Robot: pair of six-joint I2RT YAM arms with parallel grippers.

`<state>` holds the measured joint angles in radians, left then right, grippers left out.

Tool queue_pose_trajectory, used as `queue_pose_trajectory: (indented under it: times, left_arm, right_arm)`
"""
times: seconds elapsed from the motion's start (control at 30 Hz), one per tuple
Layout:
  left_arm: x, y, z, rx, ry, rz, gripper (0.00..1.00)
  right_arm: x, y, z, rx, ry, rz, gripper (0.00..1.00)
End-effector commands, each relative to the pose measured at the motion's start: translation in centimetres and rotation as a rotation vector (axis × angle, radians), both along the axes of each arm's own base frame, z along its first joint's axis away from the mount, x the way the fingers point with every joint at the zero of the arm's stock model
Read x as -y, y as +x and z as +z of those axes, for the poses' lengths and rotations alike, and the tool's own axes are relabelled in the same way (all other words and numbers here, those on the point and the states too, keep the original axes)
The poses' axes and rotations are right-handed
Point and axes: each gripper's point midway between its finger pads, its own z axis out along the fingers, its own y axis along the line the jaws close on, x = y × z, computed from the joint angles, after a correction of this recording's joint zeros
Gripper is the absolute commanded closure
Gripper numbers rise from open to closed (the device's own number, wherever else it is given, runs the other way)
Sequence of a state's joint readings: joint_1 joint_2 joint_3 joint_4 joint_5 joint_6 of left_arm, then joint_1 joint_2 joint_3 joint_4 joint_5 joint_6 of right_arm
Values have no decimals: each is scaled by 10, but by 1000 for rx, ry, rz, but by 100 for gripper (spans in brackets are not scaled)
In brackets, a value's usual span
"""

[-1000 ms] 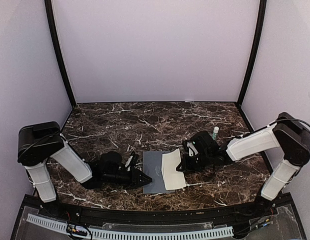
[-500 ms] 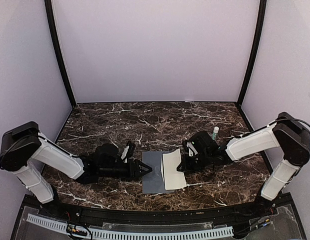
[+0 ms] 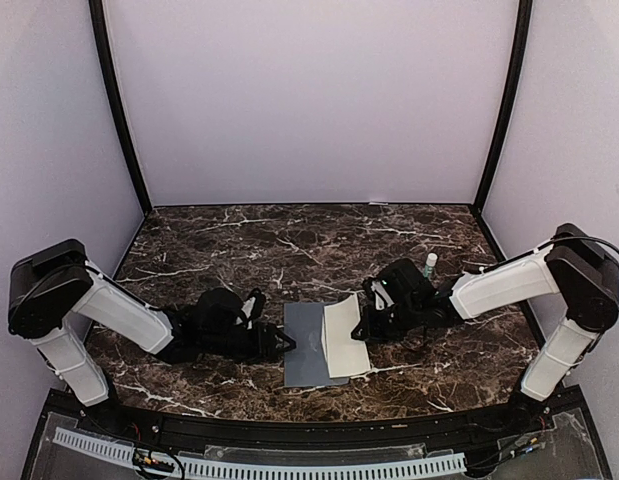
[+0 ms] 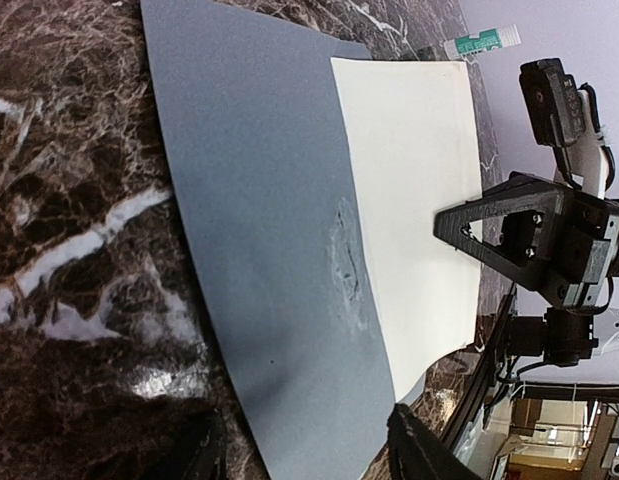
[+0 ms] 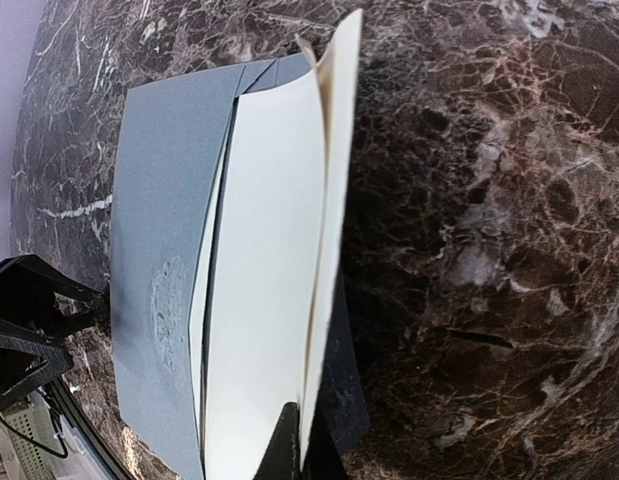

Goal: Place the letter into the envelope and seal it
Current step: Place the letter in the envelope.

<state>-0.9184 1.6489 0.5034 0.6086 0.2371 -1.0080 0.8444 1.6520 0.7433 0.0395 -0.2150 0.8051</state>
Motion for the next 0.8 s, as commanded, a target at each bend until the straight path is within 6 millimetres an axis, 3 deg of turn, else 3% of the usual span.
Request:
queue_pose_trajectory:
  times: [0.0, 0.77]
  left_arm:
    - [5, 3, 0, 2, 1, -13, 46]
    - [23, -8, -4, -45, -61, -83, 51]
  right_arm:
    - [-5, 2, 3, 13, -3, 8, 100]
    - [-24, 0, 8, -15, 73, 21, 100]
